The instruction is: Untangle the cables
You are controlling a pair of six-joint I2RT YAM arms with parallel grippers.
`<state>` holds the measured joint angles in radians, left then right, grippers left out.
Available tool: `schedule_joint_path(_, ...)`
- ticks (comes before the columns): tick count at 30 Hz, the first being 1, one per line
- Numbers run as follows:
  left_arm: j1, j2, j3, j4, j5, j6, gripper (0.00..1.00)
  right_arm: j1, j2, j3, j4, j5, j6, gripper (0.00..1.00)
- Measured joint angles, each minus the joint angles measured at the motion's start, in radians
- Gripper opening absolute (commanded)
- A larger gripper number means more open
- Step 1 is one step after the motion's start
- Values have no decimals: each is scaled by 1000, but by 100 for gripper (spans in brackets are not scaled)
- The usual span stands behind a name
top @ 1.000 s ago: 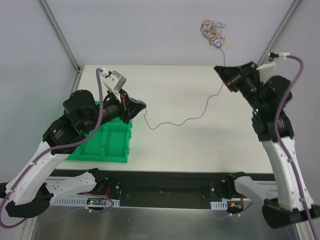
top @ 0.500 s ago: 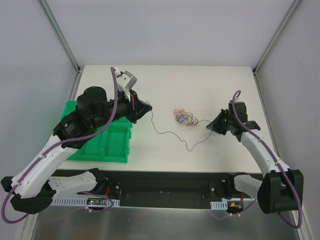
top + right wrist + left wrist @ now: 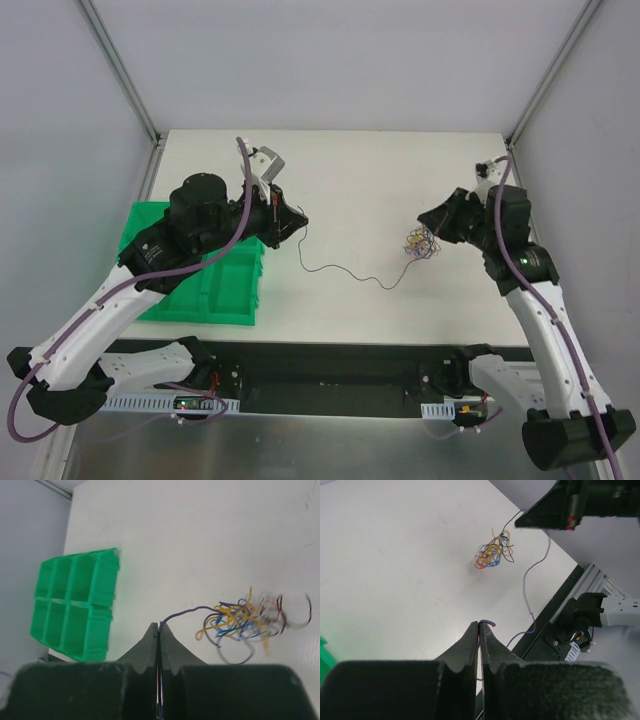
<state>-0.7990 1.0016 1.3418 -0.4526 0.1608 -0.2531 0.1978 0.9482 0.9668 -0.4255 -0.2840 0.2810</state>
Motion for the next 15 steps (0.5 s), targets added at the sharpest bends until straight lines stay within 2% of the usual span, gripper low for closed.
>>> schedule_joint_path(4, 0, 12, -23, 5, 0, 0, 0, 5, -74, 117, -17, 2, -13, 0)
schedule_joint_path(6, 0, 22, -44, 6, 5, -1, 0, 5, -84, 121, 9, -16, -8, 1)
schedule_joint_path(10, 0, 63, -103, 17, 23, -6, 0, 24, -76, -50, 120, -76, 49, 1)
schedule_joint_path(13, 0, 109, -175, 24, 22, -22, 0, 114, 17, -192, 177, -87, 100, 1)
schedule_joint_path(15, 0, 145, -219, 22, 21, -28, 0, 192, 101, -223, 187, -78, 118, 1)
